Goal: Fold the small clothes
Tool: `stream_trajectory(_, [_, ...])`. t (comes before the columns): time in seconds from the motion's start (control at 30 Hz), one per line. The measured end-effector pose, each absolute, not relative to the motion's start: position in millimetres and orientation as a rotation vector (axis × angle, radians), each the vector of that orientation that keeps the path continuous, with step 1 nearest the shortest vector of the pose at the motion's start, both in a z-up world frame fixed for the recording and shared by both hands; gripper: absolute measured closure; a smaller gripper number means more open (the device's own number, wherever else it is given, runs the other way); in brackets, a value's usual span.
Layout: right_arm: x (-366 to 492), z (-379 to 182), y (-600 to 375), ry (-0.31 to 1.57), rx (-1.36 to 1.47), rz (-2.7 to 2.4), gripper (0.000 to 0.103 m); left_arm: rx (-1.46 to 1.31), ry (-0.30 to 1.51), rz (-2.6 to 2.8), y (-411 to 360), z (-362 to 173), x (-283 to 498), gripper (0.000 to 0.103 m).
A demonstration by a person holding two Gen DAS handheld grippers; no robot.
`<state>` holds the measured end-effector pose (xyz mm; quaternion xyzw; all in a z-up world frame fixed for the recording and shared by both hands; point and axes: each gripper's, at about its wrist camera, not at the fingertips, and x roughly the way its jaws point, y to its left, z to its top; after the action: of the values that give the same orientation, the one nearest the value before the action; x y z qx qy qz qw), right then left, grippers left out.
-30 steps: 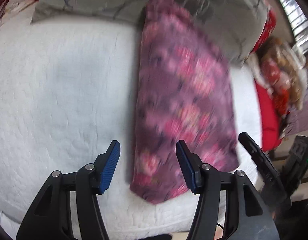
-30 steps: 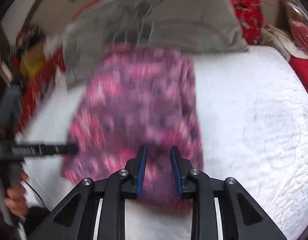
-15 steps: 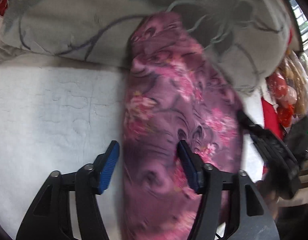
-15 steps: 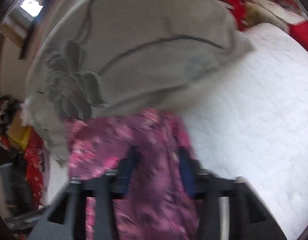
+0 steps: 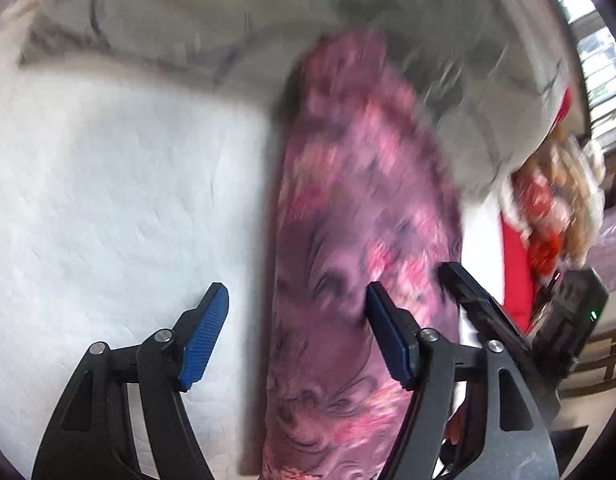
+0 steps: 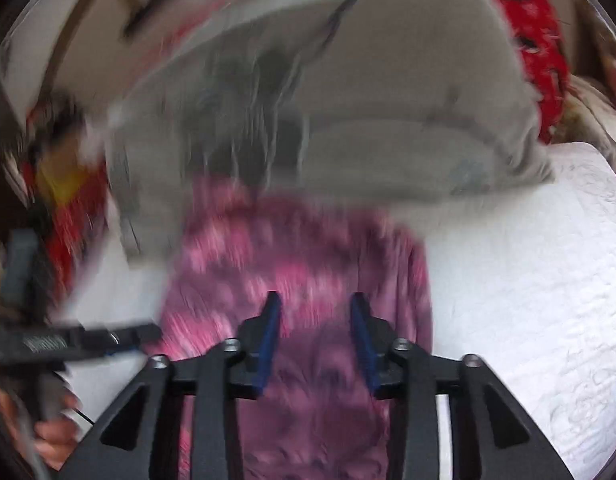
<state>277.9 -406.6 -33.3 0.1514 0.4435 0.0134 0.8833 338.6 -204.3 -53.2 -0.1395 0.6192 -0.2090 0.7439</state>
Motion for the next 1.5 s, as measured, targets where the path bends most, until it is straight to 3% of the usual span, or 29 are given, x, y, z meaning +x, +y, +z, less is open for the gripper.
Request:
stream_trajectory(0.03, [281,-43,-399,0.983,0.258,0.006,0.061,-0.298,1.346,-0.456,-202,-53,339,0.032])
stream_trajectory(0.1, [271,-31,-391,0.934,0.202,-0.009,0.061,-0.293,1.345,-0.460,-197,-38,332,0.033])
stream_trajectory(0.23, [242,-14,-390,0.862,0.321,0.071,0.060,-0.303,1.310,-0.457,-183,-29,312,0.033])
stream_trajectory(0.33, [242,-44,-381,1.021,0.208,0.019,0.056,-0.300,1.382,-0.458,-182,-49,306,0.030])
stream_trajectory(0.4, [234,-38,-385,0.982,0.194,0.026,0.056,-0.349,1.388,-0.475,-179,-47,304,0.031])
stream_trajectory(0.53, [221,-26,-436,0.905,0.451,-0.054,0.055,-0.448,1.391,-0.515,-158,-43,314,0.031])
stream_trajectory(0.73, [238,-69,-472,0.960,0.790,0.040,0.050,-0.572,1.483,-0.620,-179,-66,325,0.030])
stream_trajectory(0.87, [243,-75,-454,0.904,0.791,0.101,0.036,-0.561,1.481,-0.635,-192,-72,331,0.020])
stream_trajectory(0.97, [255,-72,-443,0.899,0.768,0.070,0.035,-0.597,1.496,-0.609,-192,-75,334,0.020])
stream_trajectory(1.03, [253,-63,-446,0.921,0.718,0.055,0.044,-0.595,1.495,-0.601,-190,-74,334,0.021])
stream_trajectory(1.07, [255,-61,-442,0.936,0.676,0.049,0.057,-0.582,1.492,-0.597,-191,-73,333,0.025])
stream_trajectory(1.1, [253,-57,-441,0.947,0.636,0.034,0.065,-0.553,1.485,-0.597,-192,-71,331,0.028])
stream_trajectory(1.17, [246,-48,-438,0.931,0.580,0.031,0.078,-0.511,1.470,-0.603,-196,-67,328,0.048])
stream_trajectory(1.23, [238,-37,-435,0.908,0.552,0.031,0.082,-0.496,1.448,-0.616,-193,-61,324,0.066])
stream_trajectory(1.27, [234,-29,-432,0.890,0.539,0.030,0.082,-0.511,1.441,-0.628,-191,-58,322,0.070])
stream_trajectory(1.5, [199,17,-404,0.814,0.482,0.059,0.083,-0.550,1.393,-0.645,-157,-25,290,0.071])
